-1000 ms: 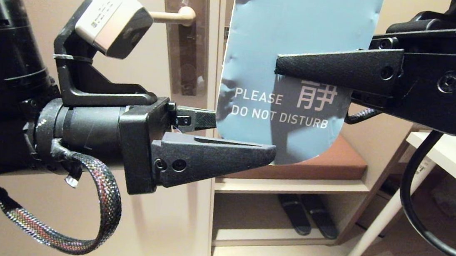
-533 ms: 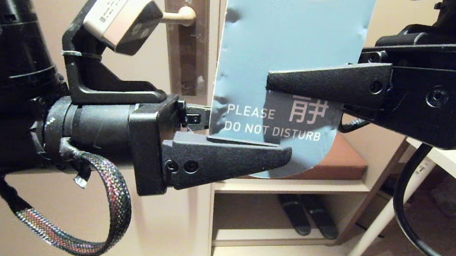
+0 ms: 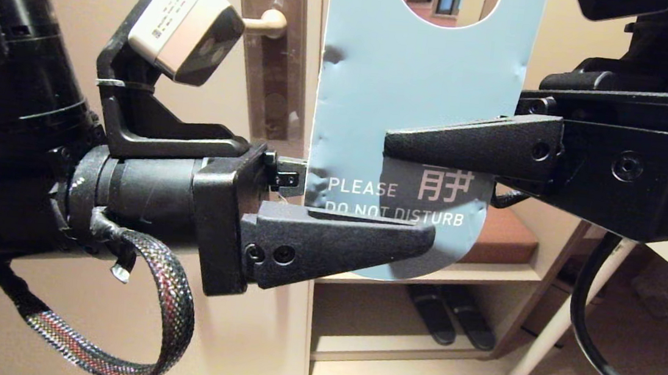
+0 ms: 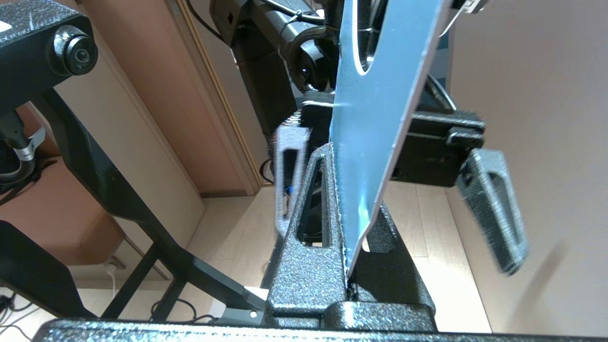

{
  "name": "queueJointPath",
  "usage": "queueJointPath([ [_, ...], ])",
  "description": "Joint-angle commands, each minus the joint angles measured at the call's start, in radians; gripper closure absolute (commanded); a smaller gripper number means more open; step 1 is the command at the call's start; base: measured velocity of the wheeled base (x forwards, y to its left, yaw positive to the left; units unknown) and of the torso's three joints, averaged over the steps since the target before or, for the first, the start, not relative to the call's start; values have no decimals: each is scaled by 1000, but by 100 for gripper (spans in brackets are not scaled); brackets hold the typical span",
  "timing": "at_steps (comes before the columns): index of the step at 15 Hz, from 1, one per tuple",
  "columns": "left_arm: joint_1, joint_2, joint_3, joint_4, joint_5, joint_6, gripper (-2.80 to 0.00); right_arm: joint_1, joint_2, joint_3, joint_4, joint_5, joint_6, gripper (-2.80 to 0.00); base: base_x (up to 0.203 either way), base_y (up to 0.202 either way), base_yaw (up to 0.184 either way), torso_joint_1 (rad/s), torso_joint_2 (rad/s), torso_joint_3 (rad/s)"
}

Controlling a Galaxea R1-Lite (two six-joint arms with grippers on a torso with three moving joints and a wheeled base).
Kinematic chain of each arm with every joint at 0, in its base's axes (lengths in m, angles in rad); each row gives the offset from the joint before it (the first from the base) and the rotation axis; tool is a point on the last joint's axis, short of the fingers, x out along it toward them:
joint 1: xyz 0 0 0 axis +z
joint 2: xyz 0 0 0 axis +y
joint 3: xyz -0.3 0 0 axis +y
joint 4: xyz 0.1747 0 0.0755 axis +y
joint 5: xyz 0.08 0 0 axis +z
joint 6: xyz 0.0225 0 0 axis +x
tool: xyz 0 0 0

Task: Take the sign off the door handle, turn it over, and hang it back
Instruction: Hand it to the other hand

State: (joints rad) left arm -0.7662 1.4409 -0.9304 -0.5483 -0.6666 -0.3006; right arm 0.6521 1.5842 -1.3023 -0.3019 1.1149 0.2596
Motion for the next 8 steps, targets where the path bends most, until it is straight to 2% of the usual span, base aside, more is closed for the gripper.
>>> queueJointPath([
  [1, -9, 0, 1, -2, -5, -9, -280, 7, 2, -2, -2, 6, 1, 0, 0, 0, 0, 0, 0, 0],
  [8, -35, 15, -1, -5, -2, -12, -280, 34, 23, 6, -57, 5, 6, 0, 0, 0, 0, 0, 0, 0],
])
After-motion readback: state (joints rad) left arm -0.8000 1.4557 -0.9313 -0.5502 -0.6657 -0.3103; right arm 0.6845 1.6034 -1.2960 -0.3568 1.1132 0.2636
